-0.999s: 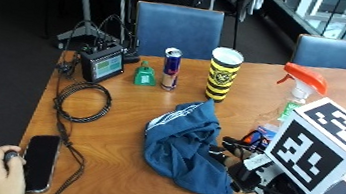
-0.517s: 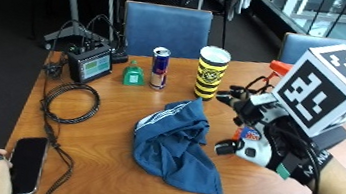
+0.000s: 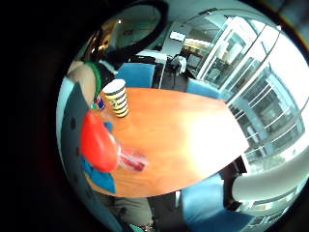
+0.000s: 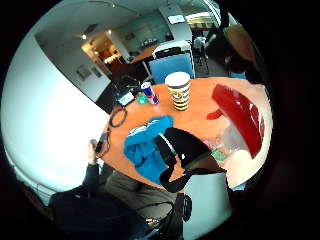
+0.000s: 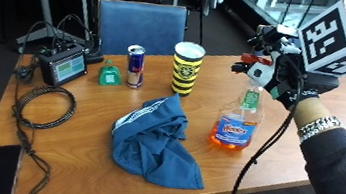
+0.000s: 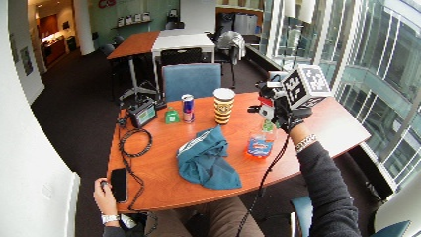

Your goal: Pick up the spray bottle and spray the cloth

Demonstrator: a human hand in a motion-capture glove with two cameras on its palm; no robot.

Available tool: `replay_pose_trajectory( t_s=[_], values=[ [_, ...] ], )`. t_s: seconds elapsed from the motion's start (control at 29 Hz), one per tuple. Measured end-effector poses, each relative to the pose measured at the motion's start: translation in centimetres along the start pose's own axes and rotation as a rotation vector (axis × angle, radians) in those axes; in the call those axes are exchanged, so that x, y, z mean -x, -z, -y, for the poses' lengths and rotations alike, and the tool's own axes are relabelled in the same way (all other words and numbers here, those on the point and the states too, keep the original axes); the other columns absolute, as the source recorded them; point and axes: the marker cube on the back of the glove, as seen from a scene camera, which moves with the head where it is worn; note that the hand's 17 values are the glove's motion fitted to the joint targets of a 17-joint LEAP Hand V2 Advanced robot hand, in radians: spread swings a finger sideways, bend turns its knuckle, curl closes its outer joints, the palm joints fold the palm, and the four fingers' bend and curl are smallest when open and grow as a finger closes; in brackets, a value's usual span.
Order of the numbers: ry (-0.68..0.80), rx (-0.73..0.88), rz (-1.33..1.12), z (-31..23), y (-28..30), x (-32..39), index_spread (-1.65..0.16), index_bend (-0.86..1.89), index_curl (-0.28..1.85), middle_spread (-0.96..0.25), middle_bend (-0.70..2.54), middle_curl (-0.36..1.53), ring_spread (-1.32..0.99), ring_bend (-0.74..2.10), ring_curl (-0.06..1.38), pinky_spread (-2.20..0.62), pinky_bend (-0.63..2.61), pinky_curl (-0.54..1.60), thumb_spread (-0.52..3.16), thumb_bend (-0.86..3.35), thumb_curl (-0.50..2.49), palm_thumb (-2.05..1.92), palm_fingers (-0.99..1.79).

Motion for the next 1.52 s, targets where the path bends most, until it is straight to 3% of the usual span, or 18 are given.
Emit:
replay_pose_trajectory(
  t_s=[0.34,0.79,1.0,1.34,1.52],
  values=[
    [-0.217,-0.069,0.535,-0.5,-3.6,-2.2,-0.33,0.20,0.34,-0.22,0.40,0.40,-0.21,0.50,0.36,-0.02,0.17,0.28,0.91,0.04,0.33,0.70,1.23],
    [-0.294,-0.120,0.975,-0.4,-9.9,-1.3,-0.31,0.14,0.36,-0.23,0.41,0.42,-0.24,0.58,0.40,-0.21,0.34,0.35,0.85,-0.03,0.34,0.73,1.36],
    [-0.318,-0.163,0.991,-0.1,-10.4,-0.7,-0.31,0.17,0.37,-0.25,0.47,0.44,-0.25,0.59,0.41,-0.29,0.41,0.37,0.84,-0.05,0.33,0.65,1.42],
    [-0.253,-0.456,0.841,0.9,-8.8,0.2,-0.30,0.26,0.42,-0.25,0.52,0.46,-0.27,0.60,0.41,-0.33,0.43,0.39,0.86,-0.06,0.31,0.49,1.46],
    [-0.263,-0.524,0.811,1.2,-7.8,0.9,-0.30,0.29,0.44,-0.24,0.53,0.46,-0.27,0.61,0.42,-0.34,0.41,0.38,0.88,-0.05,0.30,0.44,1.47]
  ],
)
